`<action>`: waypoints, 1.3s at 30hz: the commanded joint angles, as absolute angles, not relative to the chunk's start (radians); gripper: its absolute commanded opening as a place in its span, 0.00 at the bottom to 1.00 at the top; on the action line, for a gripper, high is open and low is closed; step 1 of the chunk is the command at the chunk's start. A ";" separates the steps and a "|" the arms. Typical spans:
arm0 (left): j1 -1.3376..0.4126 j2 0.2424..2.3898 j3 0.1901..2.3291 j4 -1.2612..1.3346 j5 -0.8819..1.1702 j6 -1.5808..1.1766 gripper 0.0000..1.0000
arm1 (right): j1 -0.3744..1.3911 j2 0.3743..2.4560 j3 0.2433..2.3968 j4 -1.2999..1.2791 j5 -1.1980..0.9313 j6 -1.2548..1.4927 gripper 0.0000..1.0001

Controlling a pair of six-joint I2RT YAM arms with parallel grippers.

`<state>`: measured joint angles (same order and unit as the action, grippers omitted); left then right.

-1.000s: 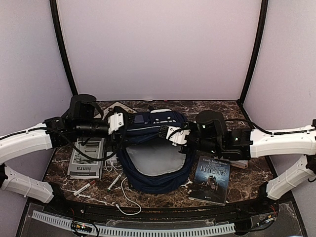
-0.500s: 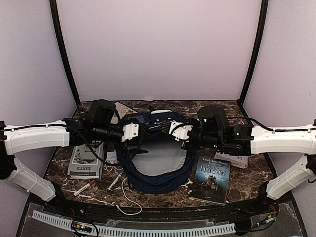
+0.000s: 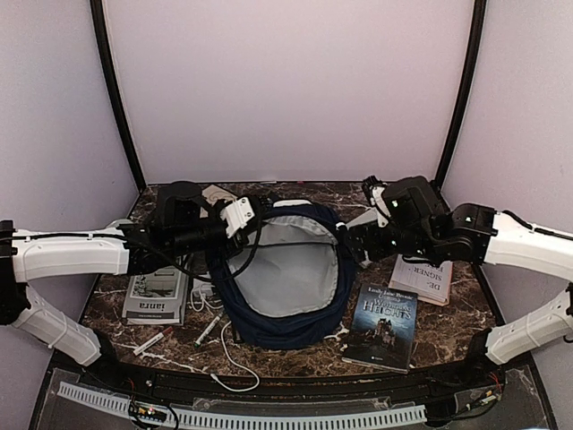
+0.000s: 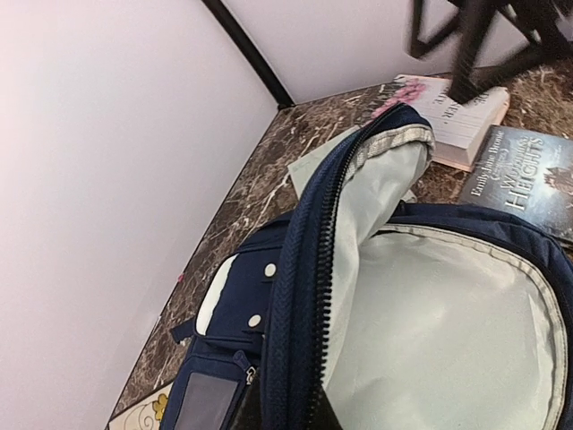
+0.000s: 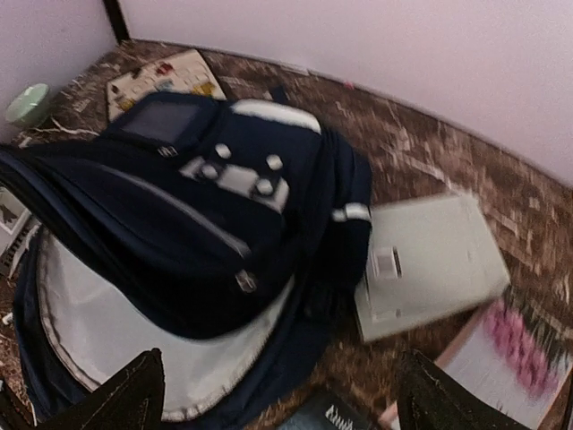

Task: Pack the student bag
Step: Move the book to the center of the board.

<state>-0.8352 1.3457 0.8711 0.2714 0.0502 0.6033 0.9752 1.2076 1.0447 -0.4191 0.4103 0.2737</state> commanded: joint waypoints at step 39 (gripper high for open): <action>-0.825 1.343 0.894 0.268 0.056 0.359 0.00 | 0.722 1.254 0.429 0.631 -0.269 1.191 0.84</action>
<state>-0.8181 1.3540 0.8577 0.2283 0.0093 0.4061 0.7155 1.2564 0.3416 0.2909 -0.1642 1.2118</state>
